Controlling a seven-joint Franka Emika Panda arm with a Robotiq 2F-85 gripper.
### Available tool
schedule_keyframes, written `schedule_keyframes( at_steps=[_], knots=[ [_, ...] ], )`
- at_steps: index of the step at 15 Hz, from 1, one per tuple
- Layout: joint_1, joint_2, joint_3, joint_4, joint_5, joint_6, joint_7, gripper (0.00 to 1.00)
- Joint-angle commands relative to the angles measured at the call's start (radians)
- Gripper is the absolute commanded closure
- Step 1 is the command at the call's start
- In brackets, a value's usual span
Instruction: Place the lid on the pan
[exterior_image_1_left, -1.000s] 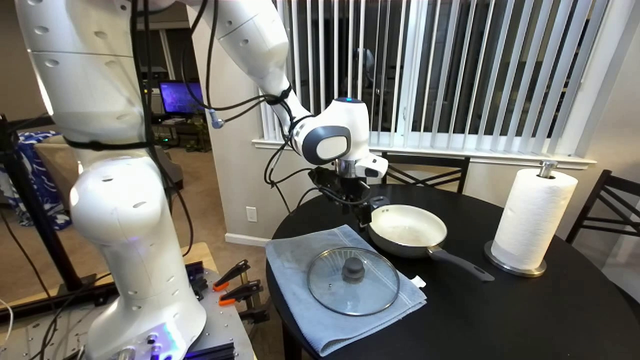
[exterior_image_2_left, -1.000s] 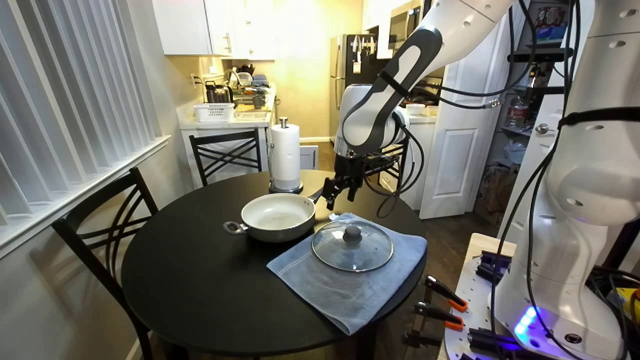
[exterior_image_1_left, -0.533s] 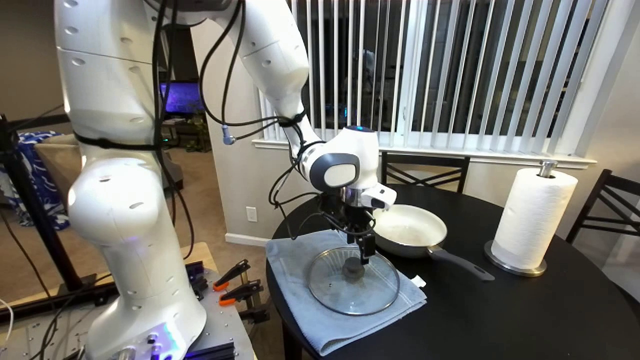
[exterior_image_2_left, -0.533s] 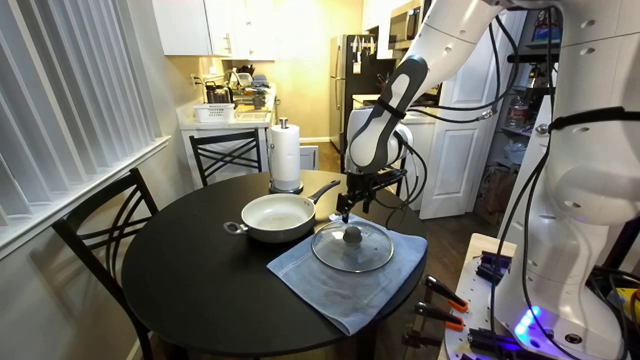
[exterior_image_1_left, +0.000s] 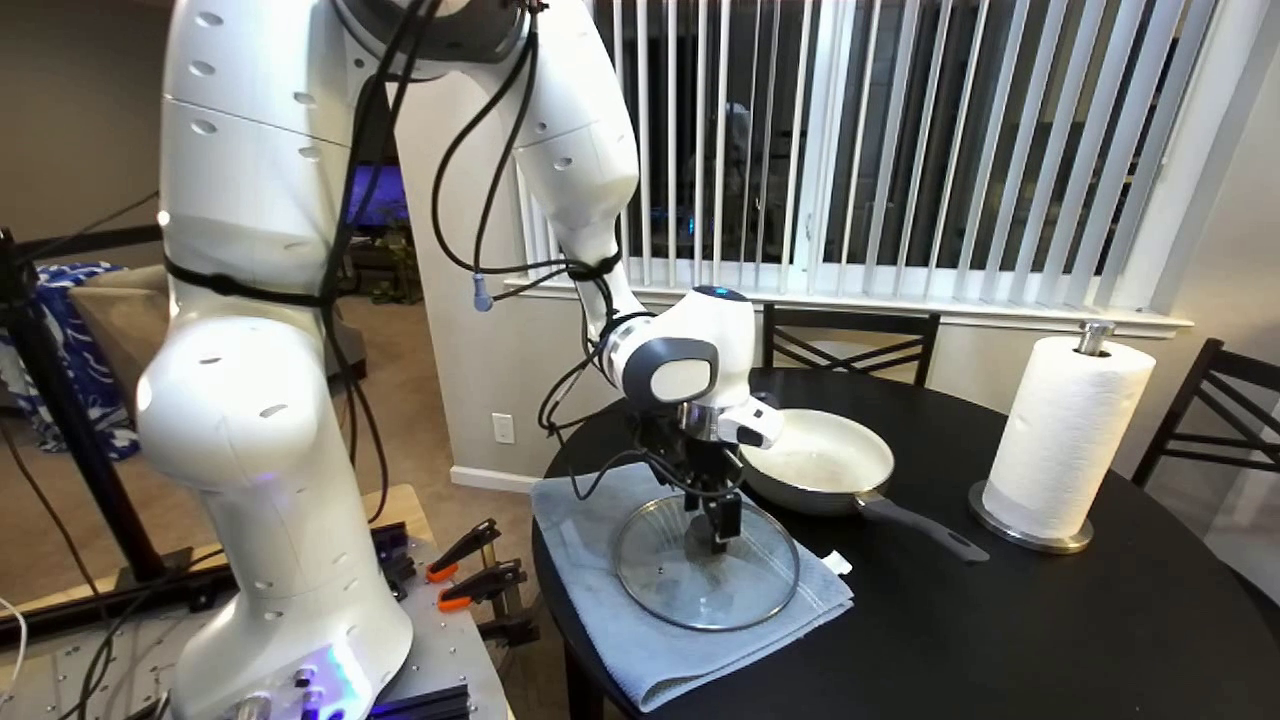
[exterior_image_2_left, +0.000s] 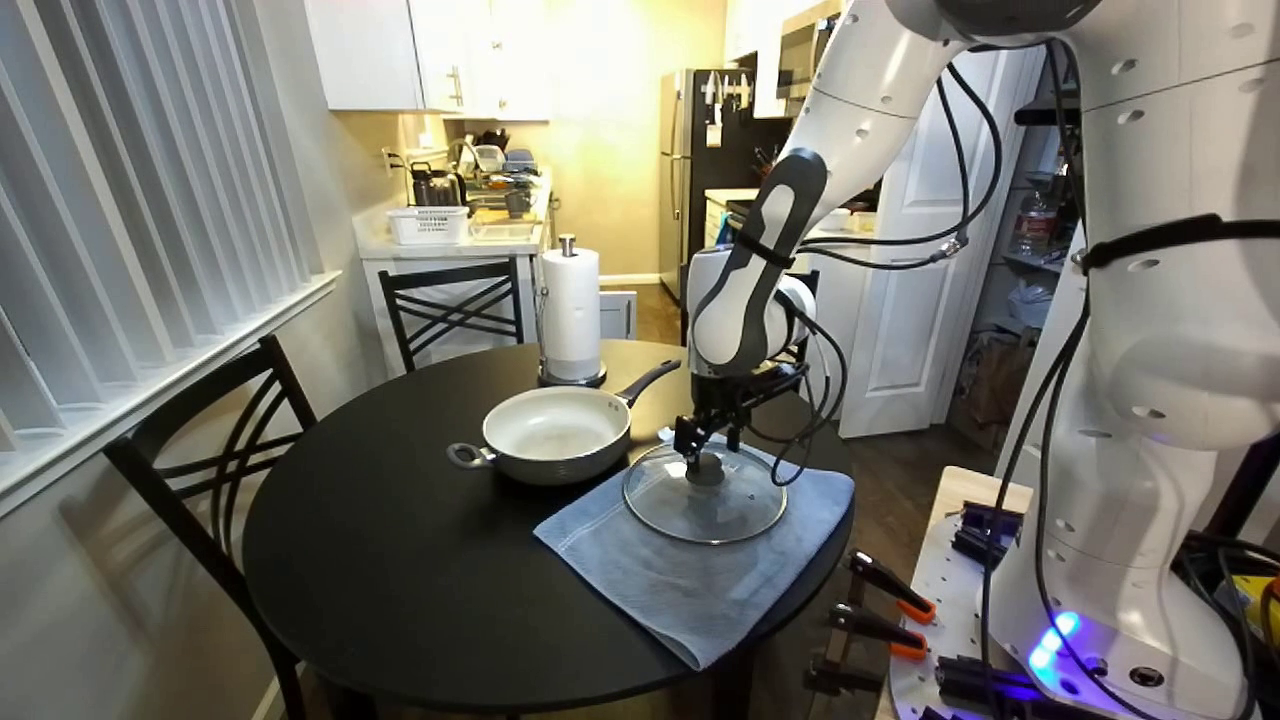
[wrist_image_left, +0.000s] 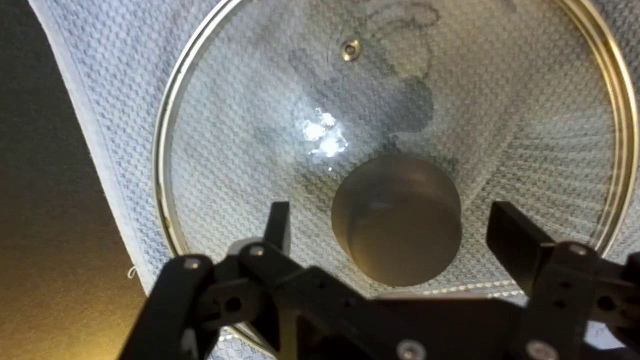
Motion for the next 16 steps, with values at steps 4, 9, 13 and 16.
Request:
schedule_keyframes(
  at_steps=[4, 9, 13, 16],
  knots=[
    [-0.029, 0.044, 0.037, 0.046, 0.071, 0.007, -0.028, 0.00],
    [-0.027, 0.067, 0.038, 0.069, 0.080, 0.005, -0.020, 0.00],
    [-0.027, 0.079, 0.035, 0.082, 0.076, 0.005, -0.016, 0.00],
    [-0.025, 0.086, 0.031, 0.089, 0.073, 0.005, -0.013, 0.00]
  ],
)
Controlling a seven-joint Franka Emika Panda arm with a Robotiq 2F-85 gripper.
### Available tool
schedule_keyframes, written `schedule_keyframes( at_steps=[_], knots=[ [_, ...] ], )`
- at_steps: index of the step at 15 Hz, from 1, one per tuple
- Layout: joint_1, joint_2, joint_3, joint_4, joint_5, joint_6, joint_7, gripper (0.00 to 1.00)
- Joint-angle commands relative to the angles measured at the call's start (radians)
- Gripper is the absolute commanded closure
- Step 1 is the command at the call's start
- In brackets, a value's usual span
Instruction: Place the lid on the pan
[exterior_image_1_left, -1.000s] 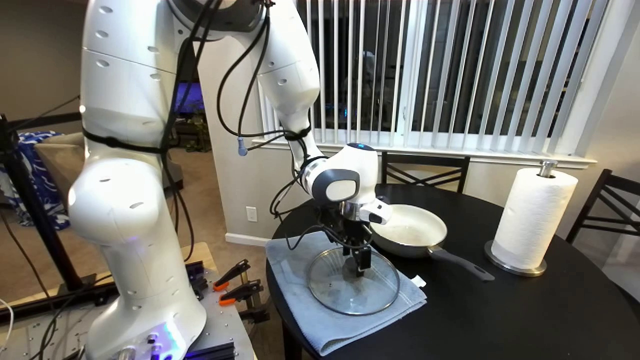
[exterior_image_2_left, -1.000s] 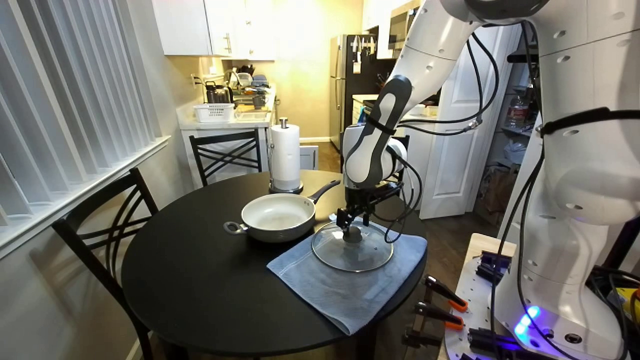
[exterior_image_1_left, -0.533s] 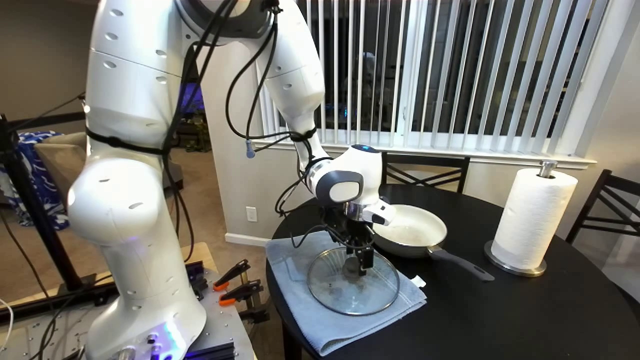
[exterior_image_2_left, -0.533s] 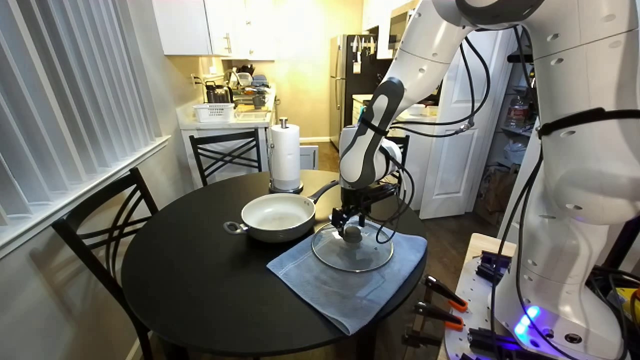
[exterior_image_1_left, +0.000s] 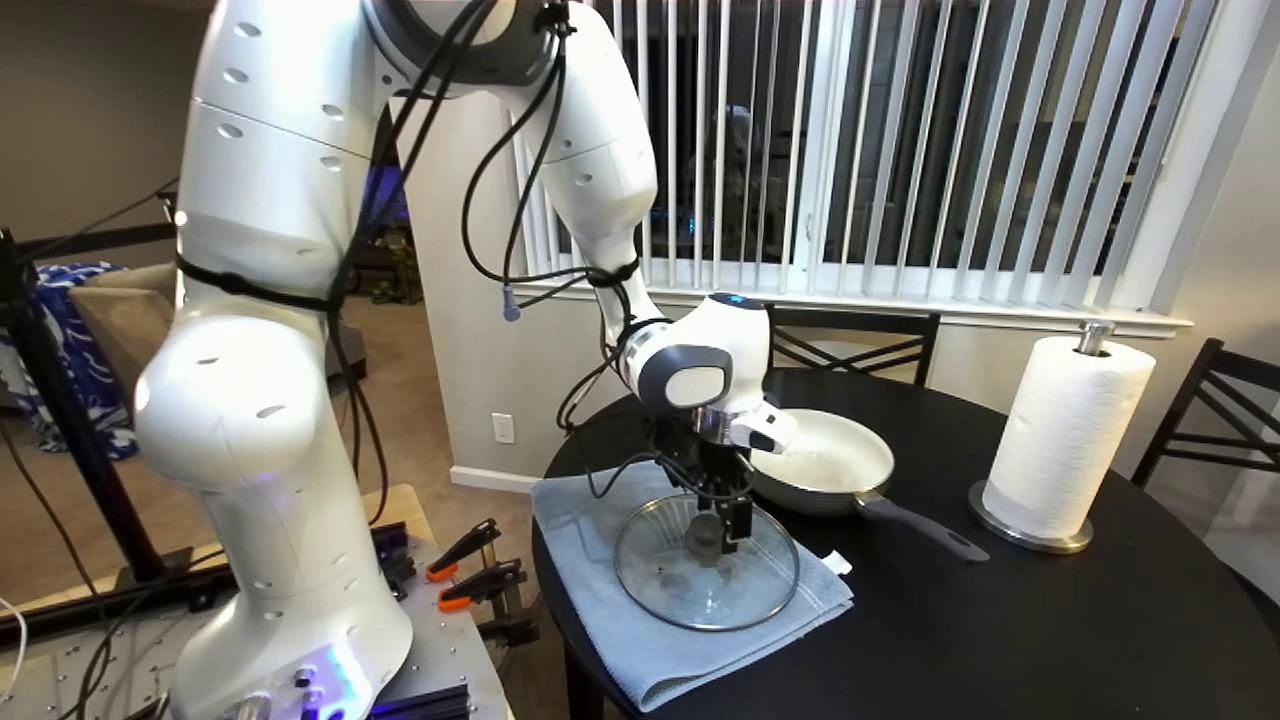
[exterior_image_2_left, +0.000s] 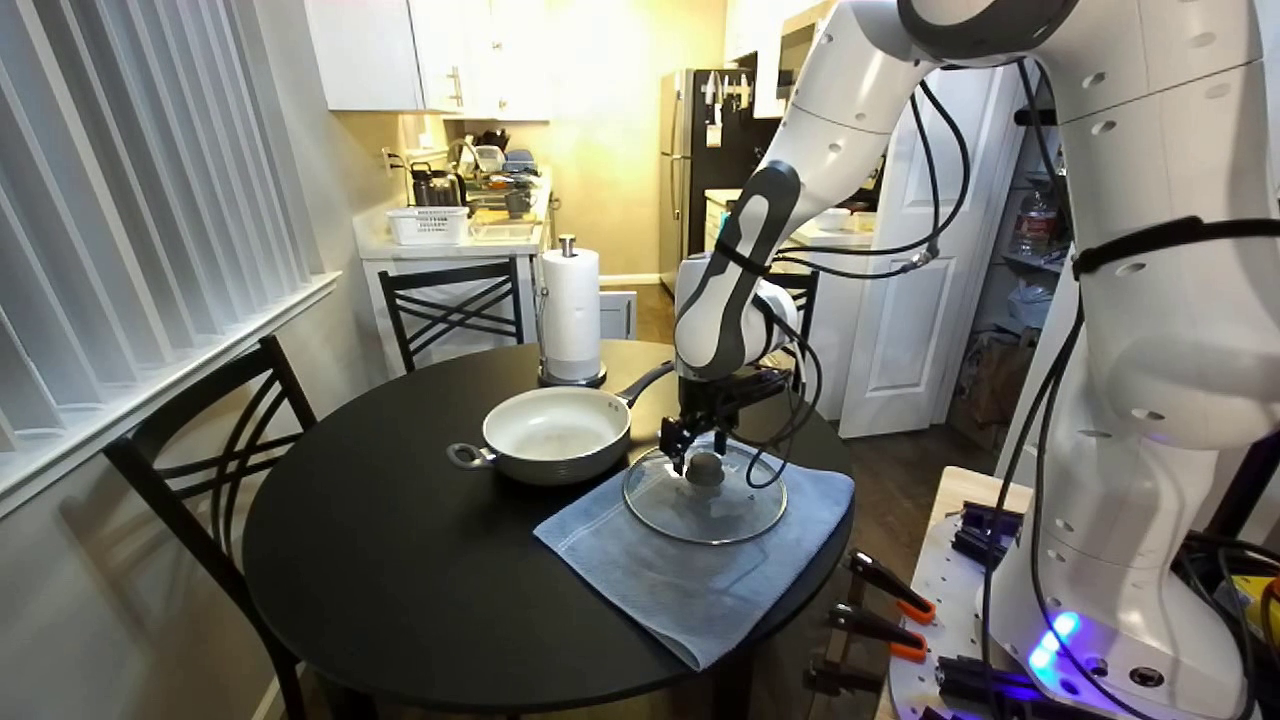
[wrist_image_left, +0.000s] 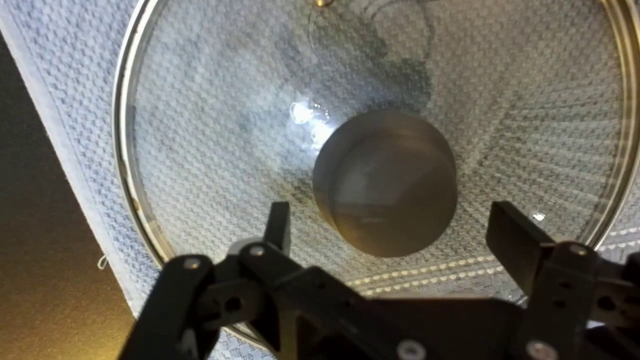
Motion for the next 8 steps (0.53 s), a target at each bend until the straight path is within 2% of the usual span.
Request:
schedule_keyframes(
  at_steps=[1, 5, 6, 8],
  knots=[
    [-0.012, 0.012, 0.009, 0.009, 0.020, 0.005, -0.012, 0.00],
    [-0.003, 0.010, -0.007, 0.009, 0.003, -0.001, -0.003, 0.00],
    [-0.004, 0.010, -0.008, 0.008, 0.005, 0.001, -0.003, 0.25],
    [-0.001, 0.007, -0.013, 0.007, 0.003, -0.003, 0.002, 0.33]
  ],
)
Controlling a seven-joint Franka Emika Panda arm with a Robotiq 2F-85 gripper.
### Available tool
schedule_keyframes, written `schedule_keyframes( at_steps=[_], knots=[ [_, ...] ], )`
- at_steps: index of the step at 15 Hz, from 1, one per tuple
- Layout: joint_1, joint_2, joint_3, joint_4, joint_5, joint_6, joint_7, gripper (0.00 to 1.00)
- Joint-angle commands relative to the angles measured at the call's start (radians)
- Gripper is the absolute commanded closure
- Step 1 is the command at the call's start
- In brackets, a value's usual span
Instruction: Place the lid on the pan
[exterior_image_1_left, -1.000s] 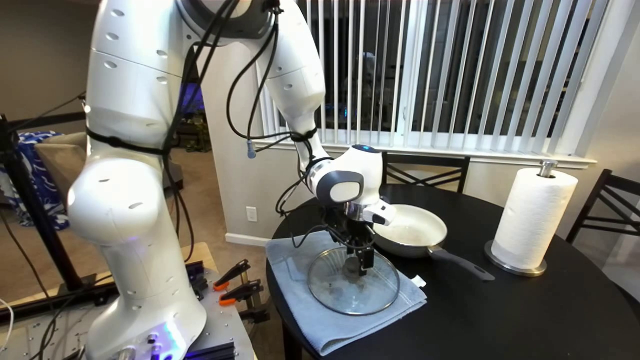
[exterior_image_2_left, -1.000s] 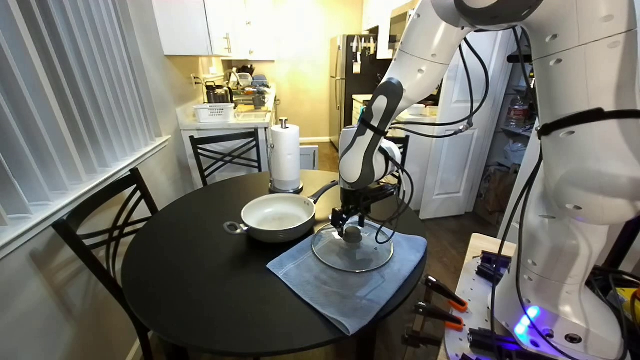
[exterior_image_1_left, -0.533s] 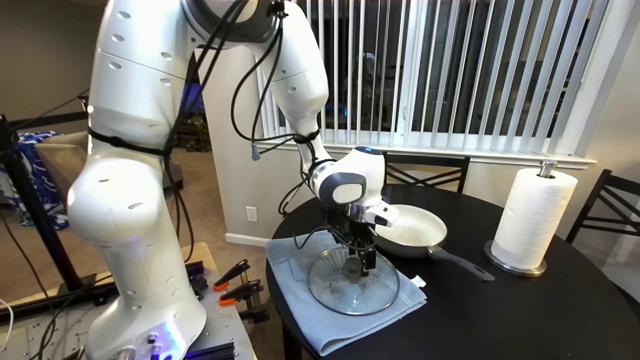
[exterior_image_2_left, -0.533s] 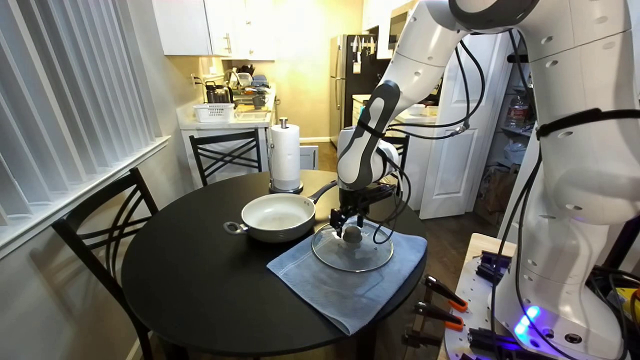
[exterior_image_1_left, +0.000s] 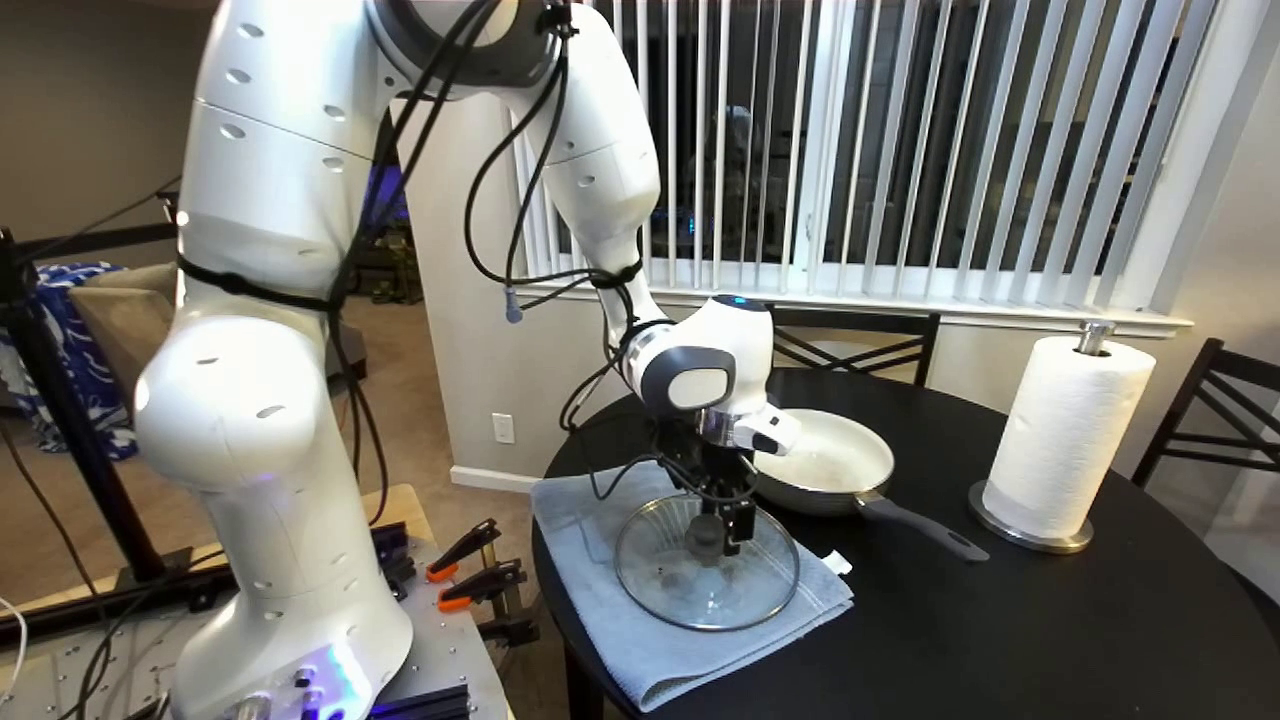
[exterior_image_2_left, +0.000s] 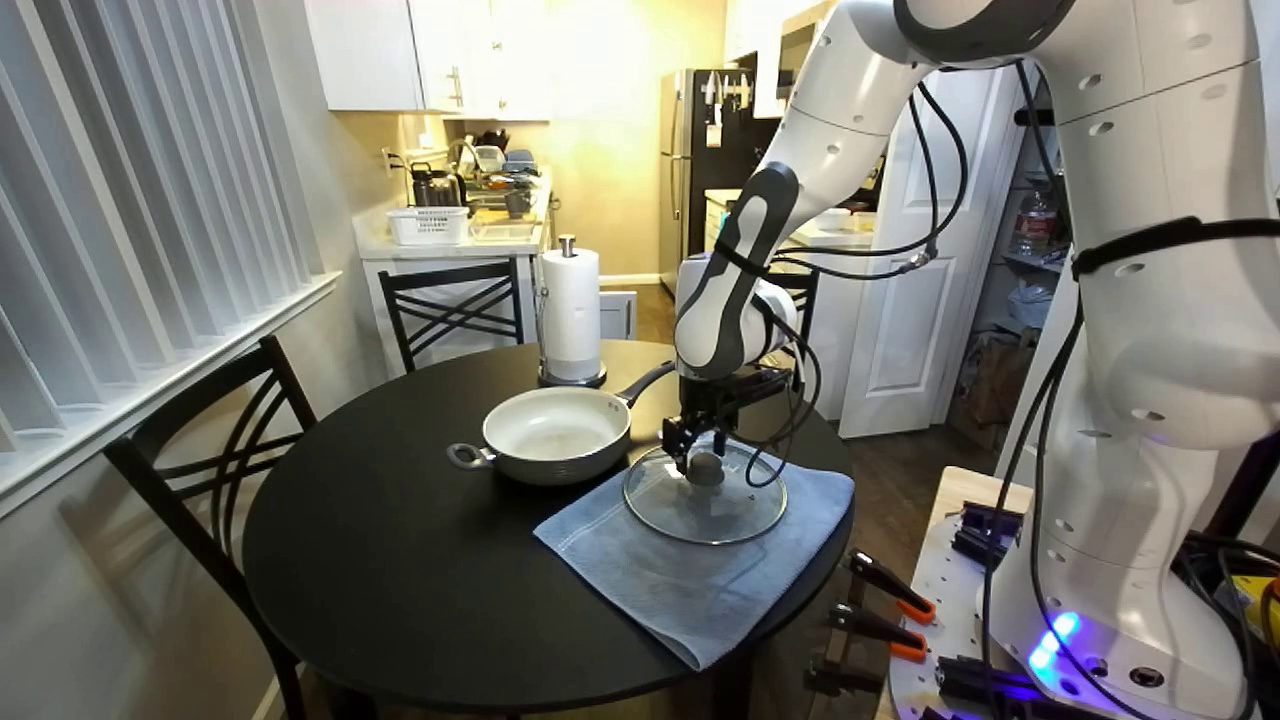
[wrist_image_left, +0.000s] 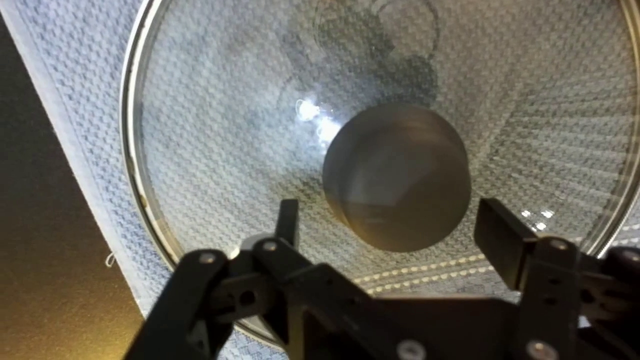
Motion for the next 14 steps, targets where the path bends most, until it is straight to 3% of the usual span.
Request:
schedule_keyframes(
  at_steps=[1, 6, 13, 14],
  knots=[
    [-0.001, -0.003, -0.005, -0.003, 0.003, -0.005, 0.002, 0.41],
    [0.001, -0.019, -0.004, -0.010, 0.004, -0.011, 0.003, 0.71],
    [0.005, -0.018, -0.008, -0.012, 0.000, -0.011, 0.009, 0.70],
    [0.007, -0.018, -0.009, -0.012, -0.001, -0.014, 0.012, 0.21]
  ],
)
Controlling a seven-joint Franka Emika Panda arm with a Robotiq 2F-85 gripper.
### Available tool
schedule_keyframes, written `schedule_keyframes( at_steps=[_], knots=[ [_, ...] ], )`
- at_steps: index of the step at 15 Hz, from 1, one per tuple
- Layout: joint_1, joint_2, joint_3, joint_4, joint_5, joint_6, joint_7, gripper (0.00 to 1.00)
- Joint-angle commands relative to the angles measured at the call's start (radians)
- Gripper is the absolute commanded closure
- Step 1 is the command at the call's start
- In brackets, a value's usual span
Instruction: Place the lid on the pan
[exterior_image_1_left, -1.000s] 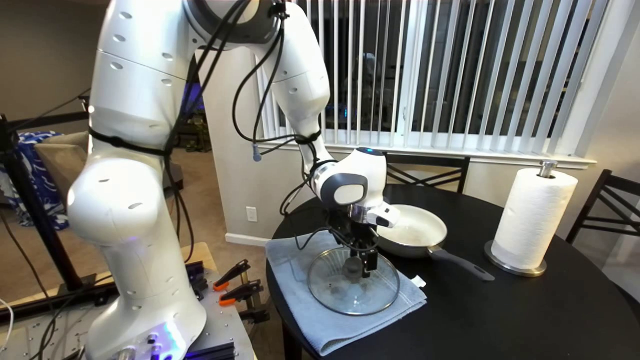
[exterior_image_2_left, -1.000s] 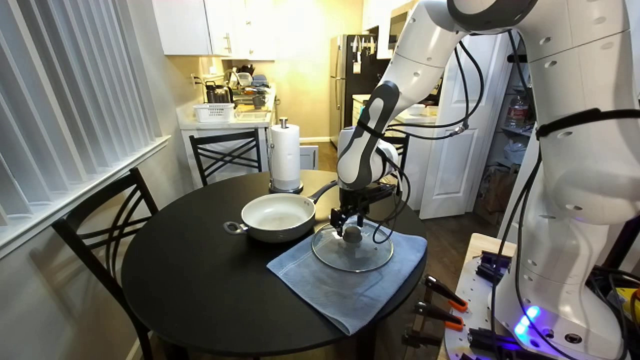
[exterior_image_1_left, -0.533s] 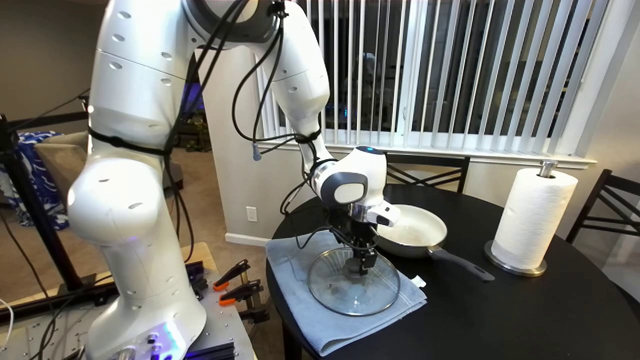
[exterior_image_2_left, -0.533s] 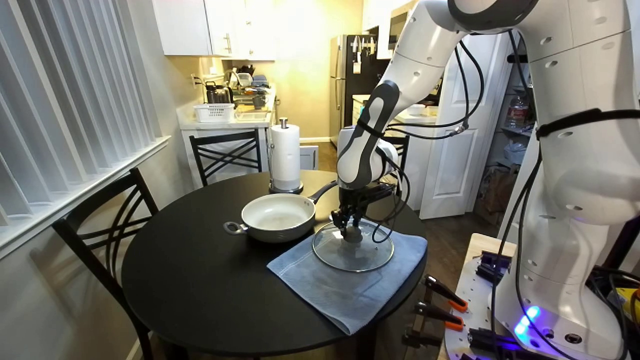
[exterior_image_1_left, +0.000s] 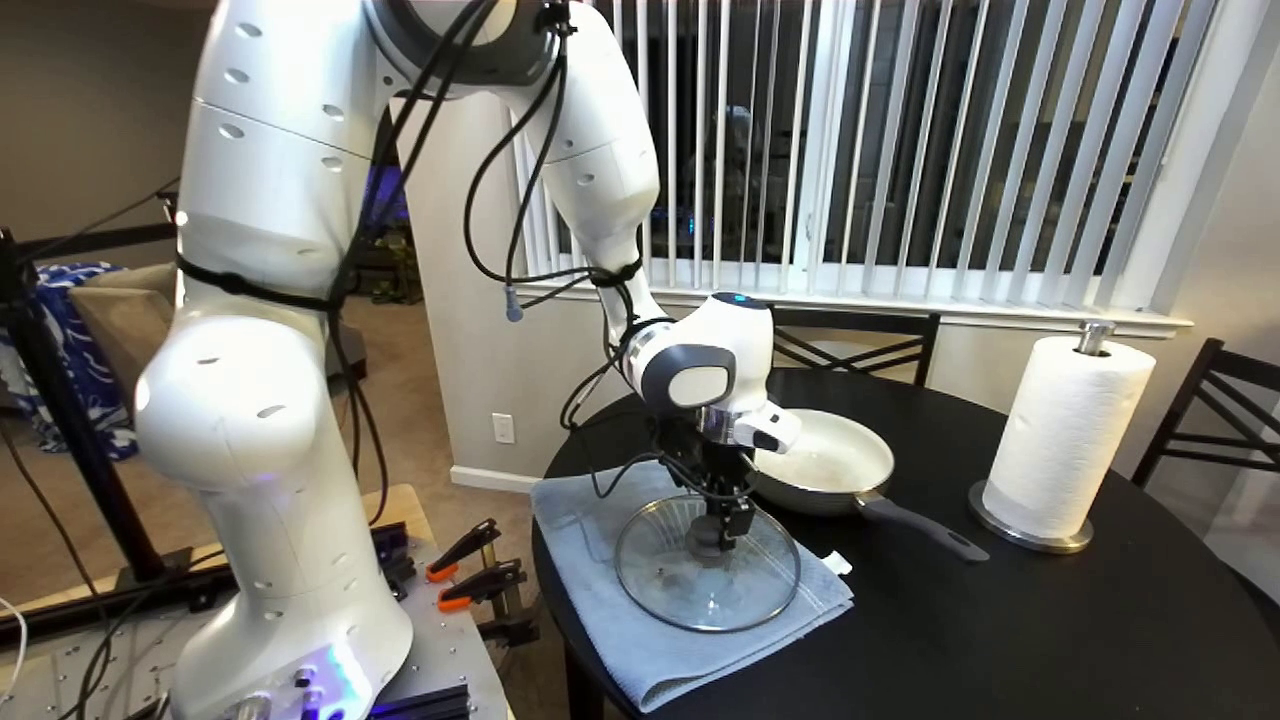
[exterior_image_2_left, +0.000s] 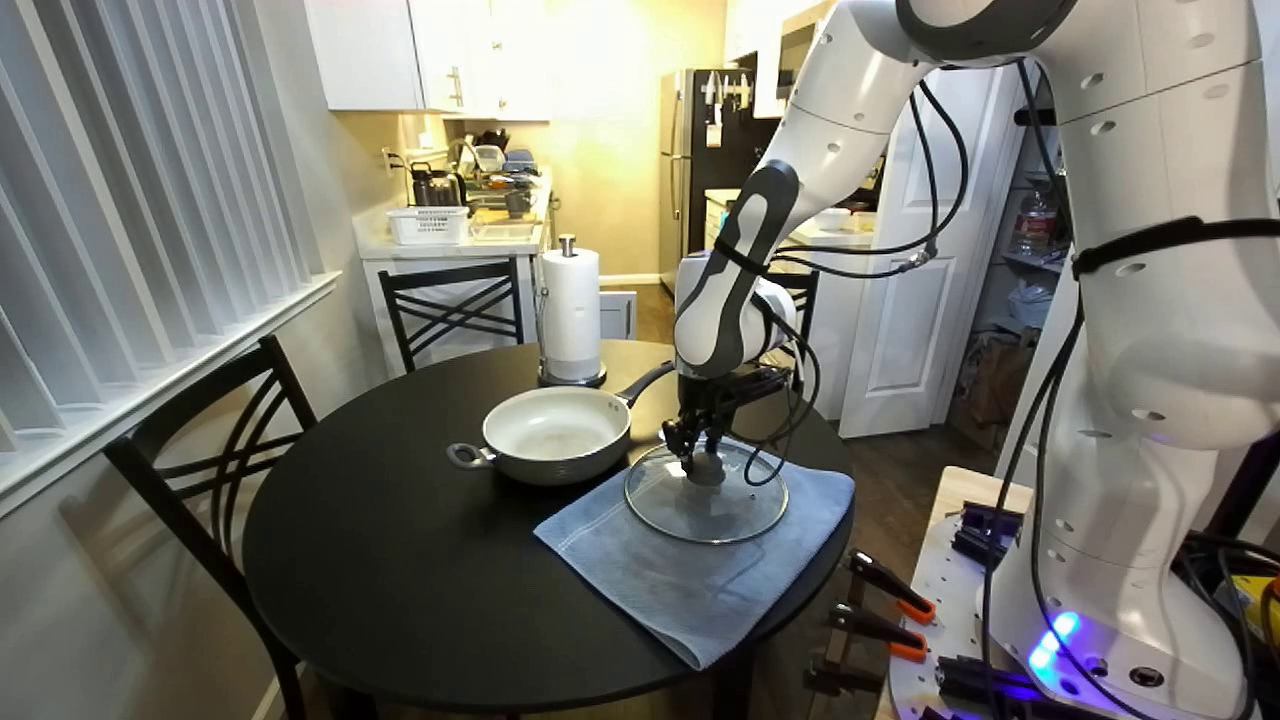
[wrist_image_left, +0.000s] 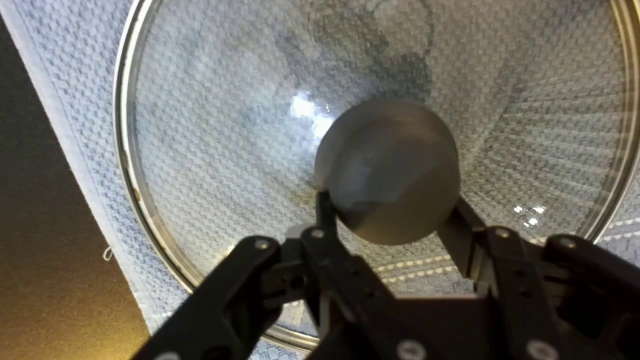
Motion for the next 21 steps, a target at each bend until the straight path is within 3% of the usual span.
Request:
schedule_keyframes(
  at_steps=[1, 5, 19, 20, 21],
  knots=[
    [0.005, -0.013, -0.010, -0.013, -0.002, -0.013, 0.013, 0.20],
    [0.010, -0.017, -0.024, -0.019, -0.009, -0.015, 0.021, 0.01],
    [0.000, -0.033, -0.011, -0.027, 0.001, -0.097, 0.001, 0.00],
    [-0.004, -0.033, -0.007, -0.029, 0.005, -0.094, -0.004, 0.25],
    [-0.004, -0.034, -0.005, -0.031, 0.006, -0.092, -0.007, 0.26]
  ],
)
